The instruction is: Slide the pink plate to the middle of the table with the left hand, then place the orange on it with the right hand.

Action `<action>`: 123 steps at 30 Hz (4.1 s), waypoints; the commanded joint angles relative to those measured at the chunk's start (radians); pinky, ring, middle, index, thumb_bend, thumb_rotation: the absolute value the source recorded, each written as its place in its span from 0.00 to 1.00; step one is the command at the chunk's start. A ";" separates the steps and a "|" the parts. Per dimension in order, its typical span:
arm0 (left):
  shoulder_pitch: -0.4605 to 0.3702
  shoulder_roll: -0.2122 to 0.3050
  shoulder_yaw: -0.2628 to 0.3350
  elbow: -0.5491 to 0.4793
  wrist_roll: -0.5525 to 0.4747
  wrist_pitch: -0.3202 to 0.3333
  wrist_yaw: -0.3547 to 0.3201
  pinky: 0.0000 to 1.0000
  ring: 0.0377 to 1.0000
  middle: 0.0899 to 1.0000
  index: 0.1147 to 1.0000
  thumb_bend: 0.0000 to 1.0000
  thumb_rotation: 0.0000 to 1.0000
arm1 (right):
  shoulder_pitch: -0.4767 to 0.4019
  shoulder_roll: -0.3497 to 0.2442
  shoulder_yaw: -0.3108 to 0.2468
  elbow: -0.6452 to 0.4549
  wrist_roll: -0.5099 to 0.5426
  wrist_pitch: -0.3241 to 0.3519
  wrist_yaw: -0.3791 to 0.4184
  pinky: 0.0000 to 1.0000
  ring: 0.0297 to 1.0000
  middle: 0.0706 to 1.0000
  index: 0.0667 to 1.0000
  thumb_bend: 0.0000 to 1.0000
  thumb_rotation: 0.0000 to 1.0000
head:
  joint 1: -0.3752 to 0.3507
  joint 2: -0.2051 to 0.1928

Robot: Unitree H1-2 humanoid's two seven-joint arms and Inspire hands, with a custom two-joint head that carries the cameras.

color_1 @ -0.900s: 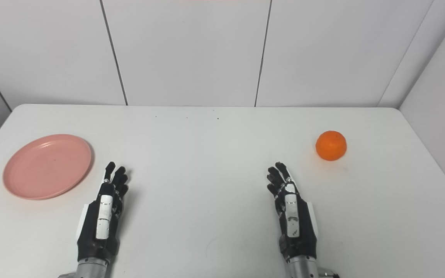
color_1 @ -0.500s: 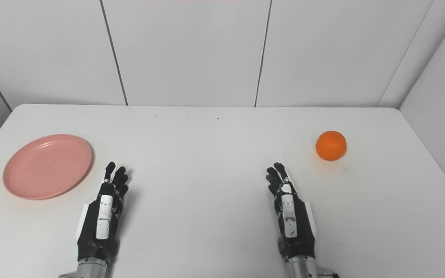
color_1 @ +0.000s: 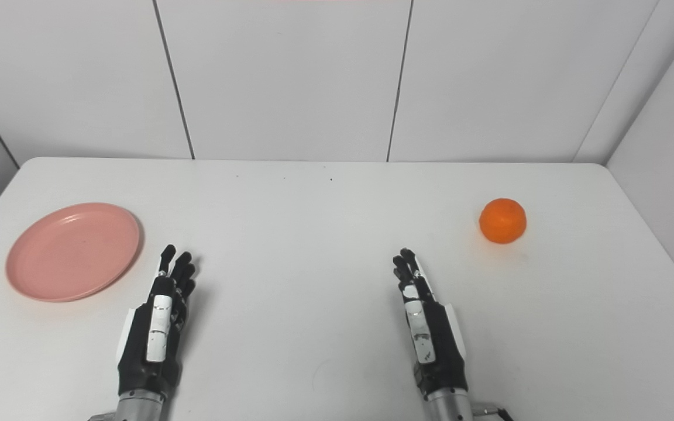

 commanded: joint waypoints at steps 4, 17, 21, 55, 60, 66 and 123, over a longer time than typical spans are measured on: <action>0.042 -0.006 0.001 0.021 0.002 0.014 0.007 1.00 0.98 0.96 1.00 0.76 0.91 | 0.052 -0.018 -0.007 0.058 -0.003 0.017 0.009 1.00 0.95 0.93 0.95 0.83 0.99 | 0.000 -0.001; 0.035 -0.029 -0.017 0.049 0.024 -0.012 0.019 1.00 0.98 0.96 1.00 0.76 0.91 | 0.044 -0.038 -0.026 0.075 0.026 0.002 0.024 0.99 0.96 0.94 0.95 0.83 0.99 | 0.094 -0.032; 0.031 -0.047 -0.037 0.074 0.055 -0.033 0.038 1.00 0.97 0.96 1.00 0.74 0.91 | 0.037 -0.059 -0.040 0.096 0.050 -0.008 0.039 1.00 0.96 0.94 0.95 0.83 1.00 | 0.140 -0.044; 0.033 -0.089 -0.058 0.143 0.050 -0.096 0.070 1.00 0.97 0.97 1.00 0.66 0.92 | 0.014 -0.075 -0.081 0.216 0.101 -0.083 0.084 1.00 0.97 0.94 0.93 0.82 0.97 | 0.220 -0.156; 0.047 -0.085 -0.056 0.096 0.018 -0.087 0.060 1.00 0.97 0.97 1.00 0.72 0.88 | 0.027 -0.072 -0.080 0.189 0.093 -0.074 0.081 1.00 0.96 0.93 0.93 0.81 0.98 | 0.218 -0.150; 0.065 -0.077 -0.060 -0.022 -0.026 -0.022 0.037 1.00 0.98 0.97 1.00 0.82 0.81 | 0.040 -0.070 -0.088 0.157 0.121 -0.065 0.091 1.00 0.96 0.93 0.93 0.80 0.97 | 0.235 -0.146; -0.484 0.376 0.376 0.117 -0.167 0.018 0.005 0.86 0.89 0.92 1.00 0.88 0.75 | 0.033 -0.053 -0.082 0.163 0.141 -0.049 0.093 0.95 0.91 0.88 0.90 0.84 0.93 | 0.209 -0.150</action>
